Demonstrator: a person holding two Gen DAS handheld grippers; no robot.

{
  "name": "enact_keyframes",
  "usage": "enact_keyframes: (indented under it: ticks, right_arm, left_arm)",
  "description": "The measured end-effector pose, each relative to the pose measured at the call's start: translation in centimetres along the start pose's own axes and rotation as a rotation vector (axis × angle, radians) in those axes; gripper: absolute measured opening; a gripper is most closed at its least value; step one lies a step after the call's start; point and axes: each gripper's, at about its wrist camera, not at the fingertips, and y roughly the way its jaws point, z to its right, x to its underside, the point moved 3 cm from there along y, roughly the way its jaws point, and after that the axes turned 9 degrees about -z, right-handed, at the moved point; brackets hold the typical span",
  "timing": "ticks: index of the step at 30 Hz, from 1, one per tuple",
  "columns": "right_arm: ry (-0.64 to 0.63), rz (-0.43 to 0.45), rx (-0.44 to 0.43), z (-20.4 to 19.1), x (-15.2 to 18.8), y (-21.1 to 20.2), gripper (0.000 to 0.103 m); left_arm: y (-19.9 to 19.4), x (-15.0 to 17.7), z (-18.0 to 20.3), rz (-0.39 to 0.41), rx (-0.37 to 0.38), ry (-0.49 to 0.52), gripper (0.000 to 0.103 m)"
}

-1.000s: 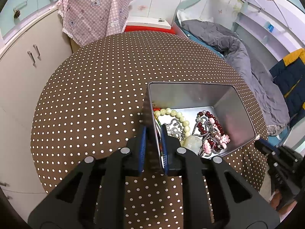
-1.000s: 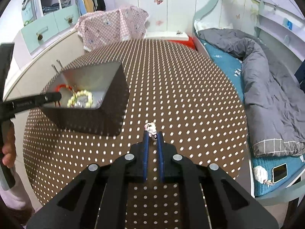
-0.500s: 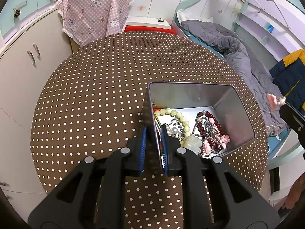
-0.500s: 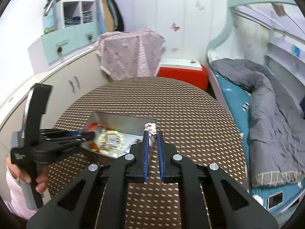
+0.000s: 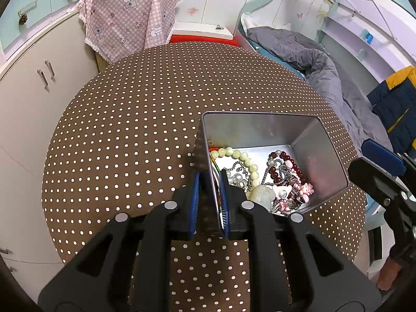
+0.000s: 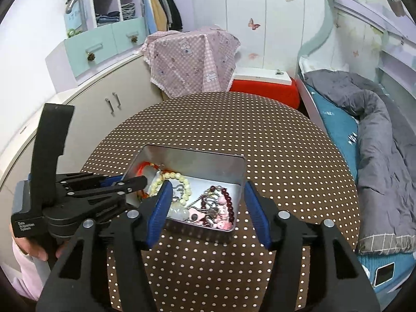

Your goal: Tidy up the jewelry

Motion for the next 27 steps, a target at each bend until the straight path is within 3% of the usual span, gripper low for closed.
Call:
enact_keyframes:
  ticks: [10, 11, 12, 13, 16, 27]
  right_arm:
    - [0.030, -0.019, 0.000, 1.0, 0.4, 0.2, 0.066]
    - [0.033, -0.019, -0.001, 1.1, 0.4, 0.2, 0.067]
    - [0.036, -0.019, -0.001, 1.2, 0.4, 0.1, 0.068]
    - [0.040, -0.019, -0.002, 1.2, 0.4, 0.1, 0.069]
    - [0.047, -0.014, -0.002, 1.3, 0.4, -0.2, 0.070]
    - [0.074, 0.017, 0.023, 2.0, 0.9, -1.8, 0.077]
  left_arm:
    - [-1.0, 0.2, 0.3, 0.045, -0.040, 0.039, 0.017]
    - [-1.3, 0.3, 0.3, 0.052, -0.042, 0.045, 0.021]
    - [-1.6, 0.3, 0.4, 0.058, -0.047, 0.047, 0.037]
    - [-1.9, 0.4, 0.4, 0.071, -0.051, 0.049, 0.062]
    - [-3.3, 0.7, 0.7, 0.128, -0.068, 0.062, 0.065]
    - [-6.8, 2.0, 2.2, 0.188, -0.073, 0.083, 0.074]
